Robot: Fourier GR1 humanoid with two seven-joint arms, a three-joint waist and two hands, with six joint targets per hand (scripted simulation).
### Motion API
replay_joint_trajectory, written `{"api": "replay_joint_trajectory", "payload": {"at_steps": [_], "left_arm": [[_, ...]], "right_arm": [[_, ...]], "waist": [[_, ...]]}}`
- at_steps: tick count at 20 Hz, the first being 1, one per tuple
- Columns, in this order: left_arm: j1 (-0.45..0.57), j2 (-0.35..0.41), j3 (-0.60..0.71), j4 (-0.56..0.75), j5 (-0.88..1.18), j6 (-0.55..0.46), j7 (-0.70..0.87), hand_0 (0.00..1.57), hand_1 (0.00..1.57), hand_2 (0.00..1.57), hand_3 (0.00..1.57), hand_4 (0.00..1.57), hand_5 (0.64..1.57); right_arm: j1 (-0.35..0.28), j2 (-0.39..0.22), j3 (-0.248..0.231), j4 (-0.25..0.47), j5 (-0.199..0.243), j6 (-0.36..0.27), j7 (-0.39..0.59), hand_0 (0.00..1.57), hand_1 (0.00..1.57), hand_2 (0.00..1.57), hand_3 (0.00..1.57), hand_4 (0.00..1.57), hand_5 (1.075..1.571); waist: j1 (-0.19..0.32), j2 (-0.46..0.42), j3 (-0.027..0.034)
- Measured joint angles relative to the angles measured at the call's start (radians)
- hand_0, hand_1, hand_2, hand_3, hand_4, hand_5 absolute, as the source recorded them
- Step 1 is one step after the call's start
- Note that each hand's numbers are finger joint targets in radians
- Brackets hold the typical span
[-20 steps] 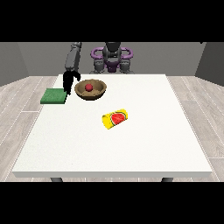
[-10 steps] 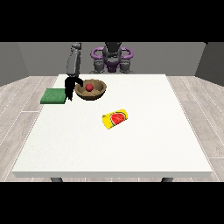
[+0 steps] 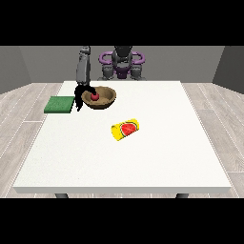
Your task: Pick the cup and pour the ball into the bowl, then pick the bowl and place it on the pad
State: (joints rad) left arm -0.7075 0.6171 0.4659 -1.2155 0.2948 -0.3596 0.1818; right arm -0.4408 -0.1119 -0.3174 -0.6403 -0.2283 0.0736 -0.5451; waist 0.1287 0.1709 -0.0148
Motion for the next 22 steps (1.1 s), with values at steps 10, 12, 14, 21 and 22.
{"api": "replay_joint_trajectory", "payload": {"at_steps": [10, 12, 14, 21, 22], "left_arm": [[-0.020, 0.039, 0.024, -0.020, 0.056, -0.033, 0.016, 0.00, 0.00, 0.00, 0.00, 1.09, 1.514], [-0.025, 0.043, 0.029, -0.021, 0.067, -0.036, 0.024, 0.00, 0.00, 0.00, 0.00, 1.13, 1.517], [-0.028, 0.049, 0.034, -0.013, 0.073, -0.042, 0.022, 0.00, 0.00, 0.00, 0.00, 1.16, 1.527], [0.016, 0.058, 0.046, 0.056, 0.063, -0.054, 0.011, 0.00, 0.00, 0.00, 0.00, 1.20, 1.534], [0.026, 0.066, 0.055, 0.075, 0.060, -0.058, 0.001, 0.00, 0.00, 0.00, 0.00, 1.20, 1.539]], "right_arm": [[0.038, -0.048, -0.014, -0.015, 0.028, -0.148, -0.001, 1.57, 1.57, 1.57, 1.53, 0.93, 1.511], [0.049, -0.051, -0.007, -0.026, 0.035, -0.167, -0.006, 1.57, 1.57, 1.57, 1.42, 0.95, 1.530], [0.057, -0.053, 0.001, -0.045, 0.038, -0.196, 0.011, 1.57, 1.57, 1.57, 1.29, 0.99, 1.542], [0.048, -0.120, 0.075, -0.090, 0.087, -0.267, 0.272, 1.57, 1.57, 1.57, 1.04, 1.03, 1.556], [0.039, -0.154, 0.082, -0.095, 0.100, -0.270, 0.322, 1.57, 1.57, 1.57, 1.03, 1.04, 1.558]], "waist": [[0.050, 0.030, -0.0203], [0.058, 0.031, -0.0185], [0.063, 0.032, -0.0156], [0.032, -0.031, 0.0109], [0.016, -0.035, 0.0106]]}}
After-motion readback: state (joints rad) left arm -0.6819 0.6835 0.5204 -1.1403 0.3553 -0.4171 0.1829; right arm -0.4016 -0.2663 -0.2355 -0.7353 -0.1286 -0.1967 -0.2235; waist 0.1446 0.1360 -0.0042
